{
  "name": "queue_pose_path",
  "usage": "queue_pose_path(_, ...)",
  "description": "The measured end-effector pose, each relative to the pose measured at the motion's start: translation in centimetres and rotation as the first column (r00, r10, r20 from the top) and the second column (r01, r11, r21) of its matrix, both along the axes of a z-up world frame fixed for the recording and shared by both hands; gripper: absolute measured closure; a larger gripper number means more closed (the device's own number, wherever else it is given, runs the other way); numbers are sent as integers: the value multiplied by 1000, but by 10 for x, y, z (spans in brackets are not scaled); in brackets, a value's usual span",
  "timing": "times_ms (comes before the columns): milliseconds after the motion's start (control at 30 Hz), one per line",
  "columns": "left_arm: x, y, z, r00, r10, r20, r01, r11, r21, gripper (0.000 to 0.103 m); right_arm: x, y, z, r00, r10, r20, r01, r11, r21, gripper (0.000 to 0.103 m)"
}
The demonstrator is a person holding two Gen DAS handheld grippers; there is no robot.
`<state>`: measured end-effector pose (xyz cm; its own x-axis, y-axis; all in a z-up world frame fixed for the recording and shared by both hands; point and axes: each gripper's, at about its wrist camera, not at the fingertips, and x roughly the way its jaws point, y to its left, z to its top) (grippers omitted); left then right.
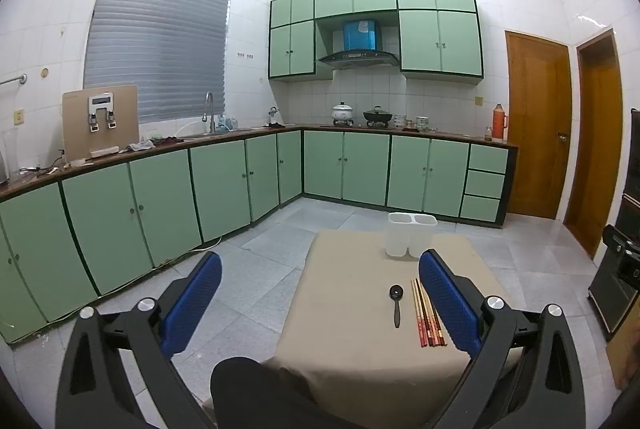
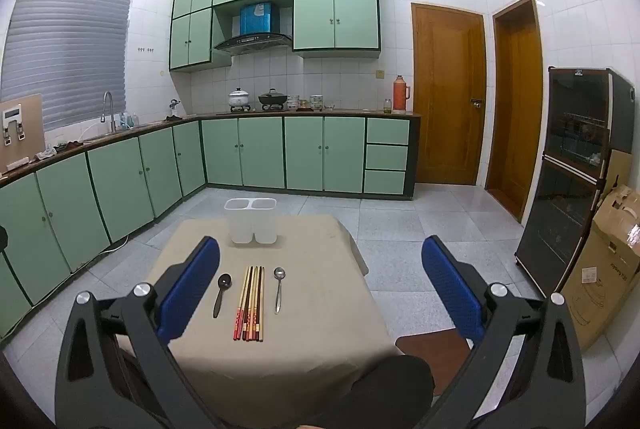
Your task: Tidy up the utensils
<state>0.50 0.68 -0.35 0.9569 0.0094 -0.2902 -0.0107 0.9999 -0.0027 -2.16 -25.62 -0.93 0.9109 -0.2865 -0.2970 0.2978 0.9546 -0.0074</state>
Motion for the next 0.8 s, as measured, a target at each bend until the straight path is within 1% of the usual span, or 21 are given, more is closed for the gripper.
queue_pose_path(67,-2,-7,6,1000,-2,1,2,1000,4,6,0,2,0,1000,2,-1,-2,1000,0,5)
queue_pose_path(400,1,-5,10,1000,-3,0,3,1000,5,6,0,0,2,1000,3,1,-3,1000,5,5)
queue_pose_path(433,-2,-5,5,1000,-4,4,4,1000,4,6,0,1,1,1000,2,1,-2,1000,4,5)
queue_pose_path(800,-3,-3,6,1000,-2,7,2,1000,3,6,0,2,2,1000,3,1,-3,1000,2,5)
